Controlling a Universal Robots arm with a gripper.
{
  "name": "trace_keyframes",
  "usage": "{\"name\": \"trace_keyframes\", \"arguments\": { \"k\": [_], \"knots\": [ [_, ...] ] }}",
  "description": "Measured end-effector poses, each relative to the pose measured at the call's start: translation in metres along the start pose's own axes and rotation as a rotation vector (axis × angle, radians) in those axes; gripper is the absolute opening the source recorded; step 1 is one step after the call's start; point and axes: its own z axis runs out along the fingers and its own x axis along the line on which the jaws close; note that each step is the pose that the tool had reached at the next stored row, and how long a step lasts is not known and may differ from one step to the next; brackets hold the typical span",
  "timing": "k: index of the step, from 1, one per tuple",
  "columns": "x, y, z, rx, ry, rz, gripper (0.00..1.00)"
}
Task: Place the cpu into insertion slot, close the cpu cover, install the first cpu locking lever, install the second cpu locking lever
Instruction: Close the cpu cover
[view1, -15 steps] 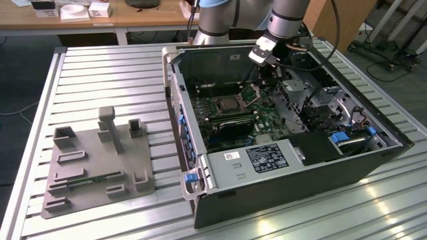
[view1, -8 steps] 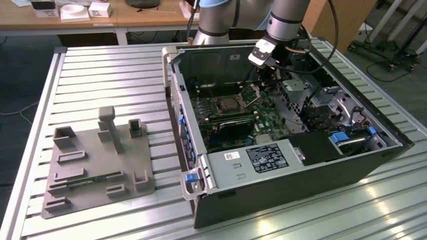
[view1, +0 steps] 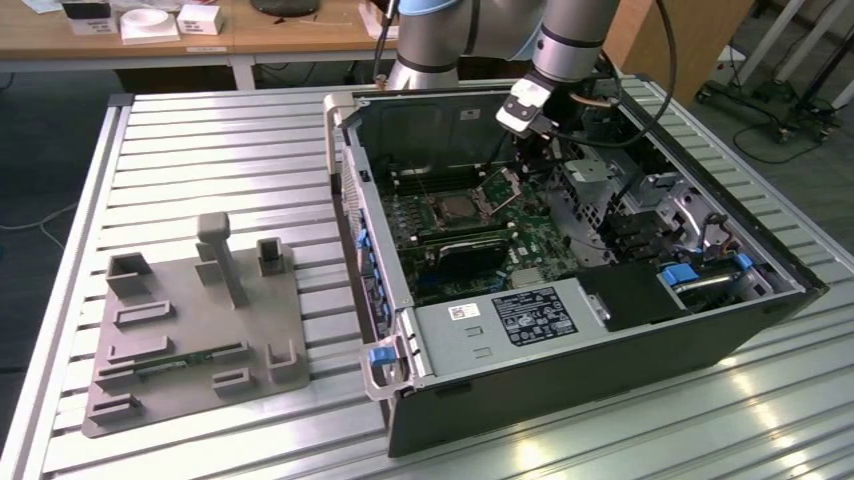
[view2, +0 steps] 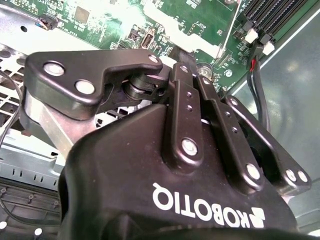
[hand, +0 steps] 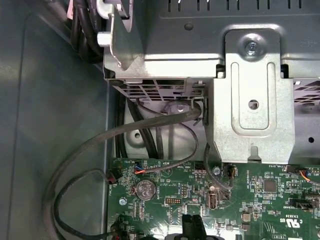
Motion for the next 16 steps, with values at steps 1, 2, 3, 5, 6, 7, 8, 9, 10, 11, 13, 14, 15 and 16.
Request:
{"name": "trace_keyframes", "arguments": {
  "k": [1, 2, 3, 5, 6, 7, 8, 9, 10, 11, 13, 14, 15, 16],
  "knots": [
    [0.0000, -0.0003, 0.0000, 0.0002, 0.0000, 0.000, 0.10],
    [-0.0001, -0.0007, 0.0000, 0.0003, 0.0000, 0.000, 0.10],
    [0.0000, -0.0011, 0.0001, 0.0004, 0.0001, 0.000, 0.10],
    [0.0000, -0.0019, 0.0000, 0.0008, 0.0001, 0.000, 0.10],
    [0.0000, -0.0023, 0.0000, 0.0011, 0.0001, 0.000, 0.10],
    [0.0000, -0.0028, 0.0000, 0.0014, 0.0001, 0.000, 0.10],
    [0.0000, -0.0033, 0.0000, 0.0016, 0.0002, 0.000, 0.10],
    [0.0000, -0.0038, 0.0000, 0.0019, 0.0001, 0.000, 0.10],
    [0.0000, -0.0042, 0.0000, 0.0022, 0.0001, 0.000, 0.10],
    [0.0000, -0.0047, 0.0000, 0.0025, 0.0001, 0.000, 0.10],
    [0.0000, -0.0054, 0.0000, 0.0028, 0.0001, 0.000, 0.10],
    [0.0000, -0.0058, 0.0000, 0.0029, 0.0001, 0.000, 0.10],
    [0.0000, -0.0062, 0.0000, 0.0030, 0.0000, 0.000, 0.10],
    [0.0000, -0.0066, 0.0000, 0.0030, 0.0001, 0.000, 0.10]
  ]
}}
